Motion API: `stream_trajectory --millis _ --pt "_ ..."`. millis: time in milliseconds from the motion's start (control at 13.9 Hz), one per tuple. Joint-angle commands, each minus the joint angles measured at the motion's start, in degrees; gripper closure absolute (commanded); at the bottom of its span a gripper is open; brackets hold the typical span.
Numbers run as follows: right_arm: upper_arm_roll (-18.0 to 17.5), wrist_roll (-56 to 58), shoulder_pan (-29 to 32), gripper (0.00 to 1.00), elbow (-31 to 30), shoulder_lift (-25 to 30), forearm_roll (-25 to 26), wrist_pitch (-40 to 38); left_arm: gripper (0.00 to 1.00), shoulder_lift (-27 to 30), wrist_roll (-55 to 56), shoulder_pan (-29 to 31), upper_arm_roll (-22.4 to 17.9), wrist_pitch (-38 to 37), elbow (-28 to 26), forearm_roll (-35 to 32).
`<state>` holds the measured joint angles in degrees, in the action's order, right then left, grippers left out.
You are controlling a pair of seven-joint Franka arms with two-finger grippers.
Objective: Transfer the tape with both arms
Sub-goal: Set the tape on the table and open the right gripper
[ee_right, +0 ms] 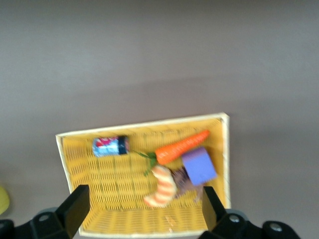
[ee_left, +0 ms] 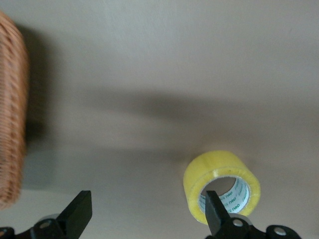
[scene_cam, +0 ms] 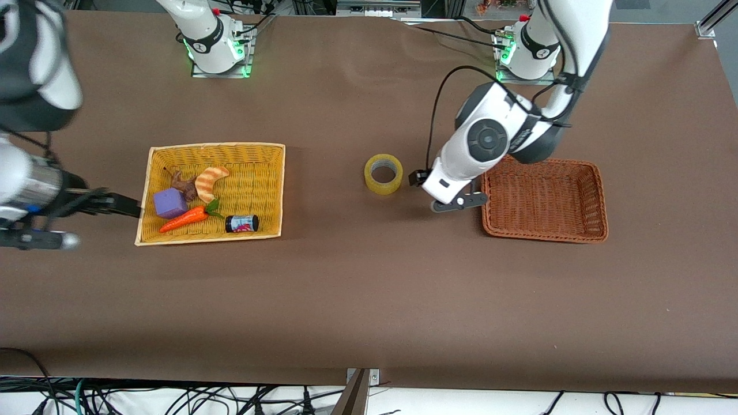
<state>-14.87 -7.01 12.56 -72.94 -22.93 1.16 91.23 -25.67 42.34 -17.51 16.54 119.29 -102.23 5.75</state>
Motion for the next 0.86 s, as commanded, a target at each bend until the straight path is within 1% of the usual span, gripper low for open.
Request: stream_trajectory --millis 0,72,144,216,360,504,648,792 --pt "3.44 5.66 0.01 0.00 -2.54 5.43 -3.71 -2.89 0.00 -4.11 3.45 -2.95 -0.20 4.53 0.45 0.40" --pt "5.01 7.96 -0.26 0.00 -3.51 7.01 -3.36 -2.72 0.00 -5.78 4.15 -4.71 -0.20 6.29 0.45 0.40" --pt "7.28 9.28 -2.43 0.00 -5.35 8.59 -2.92 -1.85 0.00 -6.75 4.68 -6.12 -0.20 8.74 0.45 0.40" --pt "9.66 9.30 -4.28 0.00 -6.32 9.30 -2.13 -1.67 0.00 -7.63 5.90 -6.74 -0.20 9.46 0.36 0.40" --pt "9.77 9.21 -4.48 0.00 -7.38 12.28 -1.95 -1.41 0.00 -8.60 6.18 -6.83 -0.20 11.05 -0.51 0.40" --pt "9.77 9.30 -4.56 0.00 -10.62 16.23 -1.86 -0.27 0.00 -9.13 6.18 -7.71 -0.20 15.16 -3.31 0.40" --pt "9.86 9.21 -5.35 0.00 -11.43 17.48 -1.25 -0.26 0.00 -9.57 6.26 -7.89 -0.20 18.43 -5.08 0.40" --pt "9.86 9.21 -5.36 0.00 -11.61 17.66 0.07 -0.44 0.00 -9.92 6.27 -8.24 -0.20 18.44 -5.09 0.40"
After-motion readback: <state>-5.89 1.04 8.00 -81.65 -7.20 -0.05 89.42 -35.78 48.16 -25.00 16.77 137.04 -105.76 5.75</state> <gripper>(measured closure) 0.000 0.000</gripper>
